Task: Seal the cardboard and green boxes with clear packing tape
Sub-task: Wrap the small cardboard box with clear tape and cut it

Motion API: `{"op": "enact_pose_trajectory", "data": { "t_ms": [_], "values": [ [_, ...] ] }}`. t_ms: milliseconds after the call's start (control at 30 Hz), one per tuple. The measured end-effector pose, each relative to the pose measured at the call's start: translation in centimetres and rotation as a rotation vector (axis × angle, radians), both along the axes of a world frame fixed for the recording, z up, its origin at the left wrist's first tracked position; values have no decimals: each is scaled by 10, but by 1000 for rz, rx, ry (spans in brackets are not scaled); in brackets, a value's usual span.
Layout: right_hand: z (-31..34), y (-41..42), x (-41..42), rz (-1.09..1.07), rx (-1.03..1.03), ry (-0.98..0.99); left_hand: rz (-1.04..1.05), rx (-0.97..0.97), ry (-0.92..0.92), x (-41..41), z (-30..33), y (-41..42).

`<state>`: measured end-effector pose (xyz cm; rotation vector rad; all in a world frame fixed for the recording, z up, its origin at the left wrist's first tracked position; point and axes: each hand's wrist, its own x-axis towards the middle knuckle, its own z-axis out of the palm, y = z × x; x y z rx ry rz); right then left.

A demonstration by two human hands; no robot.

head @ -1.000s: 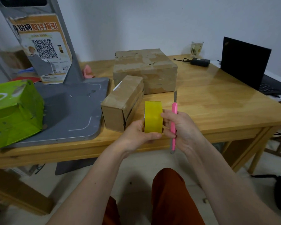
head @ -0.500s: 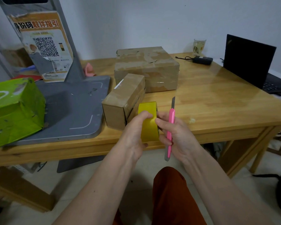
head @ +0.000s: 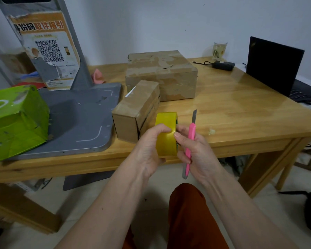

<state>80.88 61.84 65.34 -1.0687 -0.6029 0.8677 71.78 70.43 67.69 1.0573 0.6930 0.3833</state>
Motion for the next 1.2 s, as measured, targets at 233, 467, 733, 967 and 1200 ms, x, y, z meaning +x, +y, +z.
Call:
{"op": "enact_pose_trajectory", "data": {
  "t_ms": [233, 467, 733, 967, 1200],
  "values": [
    [14, -7, 7, -109, -112, -94, -54, 209, -90, 3, -17, -11],
    [20, -9, 10, -116, -112, -136, -66, 255, -112, 6, -21, -14],
    [29, -22, 17, 64, -158, -264, -79, 208, -143, 7, -19, -12],
    [23, -18, 19, -400, -268, -958, -93, 231, -121, 11, -16, -10],
    [30, -15, 21, -414, -239, -1158, -101, 235, -116, 12, -14, -8]
  ]
}}
